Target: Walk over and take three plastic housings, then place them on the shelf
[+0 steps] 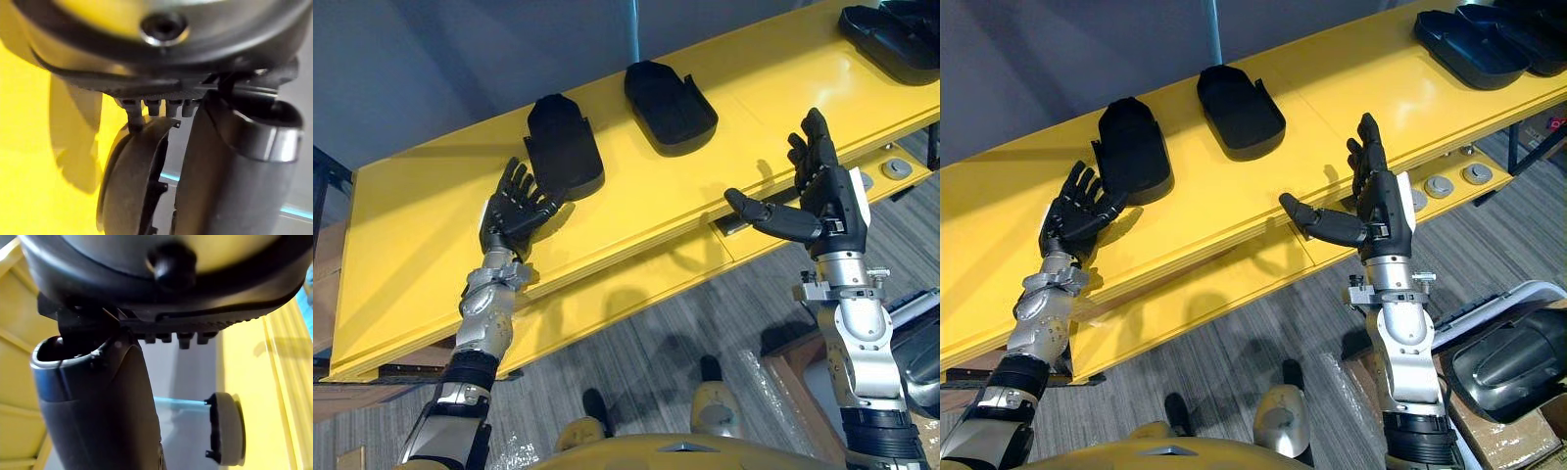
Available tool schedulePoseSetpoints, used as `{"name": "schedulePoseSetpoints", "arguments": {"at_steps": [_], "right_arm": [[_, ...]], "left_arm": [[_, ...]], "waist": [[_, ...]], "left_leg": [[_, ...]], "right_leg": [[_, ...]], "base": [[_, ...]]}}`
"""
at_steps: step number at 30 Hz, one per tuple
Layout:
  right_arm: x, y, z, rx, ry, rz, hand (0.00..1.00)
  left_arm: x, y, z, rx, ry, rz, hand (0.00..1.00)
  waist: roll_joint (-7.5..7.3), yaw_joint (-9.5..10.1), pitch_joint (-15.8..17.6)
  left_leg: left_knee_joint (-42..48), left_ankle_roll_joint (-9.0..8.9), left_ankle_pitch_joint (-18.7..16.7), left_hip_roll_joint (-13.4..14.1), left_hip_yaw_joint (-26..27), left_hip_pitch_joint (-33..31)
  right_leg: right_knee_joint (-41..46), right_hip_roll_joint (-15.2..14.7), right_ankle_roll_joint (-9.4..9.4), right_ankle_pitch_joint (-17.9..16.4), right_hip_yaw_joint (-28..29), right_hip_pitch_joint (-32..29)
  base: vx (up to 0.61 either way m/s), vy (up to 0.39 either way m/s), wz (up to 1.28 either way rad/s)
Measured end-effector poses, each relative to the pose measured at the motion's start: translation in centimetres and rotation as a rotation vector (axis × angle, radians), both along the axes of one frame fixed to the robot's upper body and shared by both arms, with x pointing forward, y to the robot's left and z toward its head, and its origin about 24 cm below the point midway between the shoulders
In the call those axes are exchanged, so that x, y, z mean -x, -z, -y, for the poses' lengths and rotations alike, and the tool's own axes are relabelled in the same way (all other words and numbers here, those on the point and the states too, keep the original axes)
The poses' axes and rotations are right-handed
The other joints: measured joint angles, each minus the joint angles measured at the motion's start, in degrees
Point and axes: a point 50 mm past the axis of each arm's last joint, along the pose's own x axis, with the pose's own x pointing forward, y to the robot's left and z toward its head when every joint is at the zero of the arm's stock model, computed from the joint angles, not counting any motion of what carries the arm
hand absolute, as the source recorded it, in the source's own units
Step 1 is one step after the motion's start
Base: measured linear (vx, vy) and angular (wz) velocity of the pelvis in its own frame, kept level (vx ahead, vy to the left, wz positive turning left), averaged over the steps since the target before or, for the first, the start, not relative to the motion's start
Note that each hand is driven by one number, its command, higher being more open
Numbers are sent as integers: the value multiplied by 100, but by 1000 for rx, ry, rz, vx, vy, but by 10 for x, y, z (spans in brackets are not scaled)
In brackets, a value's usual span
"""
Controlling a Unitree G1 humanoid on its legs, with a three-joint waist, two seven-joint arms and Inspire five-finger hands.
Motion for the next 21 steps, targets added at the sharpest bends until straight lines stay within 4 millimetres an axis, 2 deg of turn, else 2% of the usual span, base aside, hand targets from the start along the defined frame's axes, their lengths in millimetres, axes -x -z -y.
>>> {"name": "schedulePoseSetpoints", "arguments": {"at_steps": [2, 6, 11, 14, 16, 19, 21], "right_arm": [[3, 6, 0, -24, 16, -17, 100], [15, 28, -1, -121, 57, -90, 100], [18, 43, -2, -209, 142, -146, 100], [25, 59, -1, -269, 232, -212, 100], [33, 68, 0, -291, 282, -254, 100], [49, 82, 8, -316, 352, -313, 100], [62, 88, 19, -335, 397, -344, 100]], "left_arm": [[4, -1, 4, -16, -83, 2, 100], [39, 1, 24, 76, -176, 39, 100], [59, -14, 32, 122, -177, 114, 100], [66, -25, 44, 128, -119, 165, 100], [68, -29, 50, 128, -81, 185, 100], [69, -31, 61, 129, -12, 198, 100], [72, -28, 66, 128, 19, 190, 100]], "waist": [[-12, -4, -4], [-41, 58, -18], [-82, 273, -61], [-151, 348, -252], [-204, 340, -345], [-285, 274, -503], [-336, 122, -589]], "left_leg": [[2, 3, -5, 0, -12, -17], [21, -1, -7, 14, -154, 4], [18, -4, -8, 23, -257, 19], [0, -9, -96, 27, -231, 19], [0, -12, -128, 28, -96, 85], [7, -61, -198, 55, 384, 245], [22, -127, -281, 105, 798, 386]], "right_leg": [[-20, 0, 1, 11, -20, 5], [-68, -3, -28, 21, -188, 143], [-125, -11, -28, 20, -322, 285], [-218, -8, -21, 18, -318, 323], [-226, 2, -16, 27, -200, 304], [-334, 98, 20, 118, 262, 173], [-508, 219, 2, 283, 644, 103]], "base": [[15, -1, 2], [64, -8, 16], [-4, -10, 13], [-31, 2, -1], [8, 18, -32], [35, 25, -80], [80, 9, -99]]}}
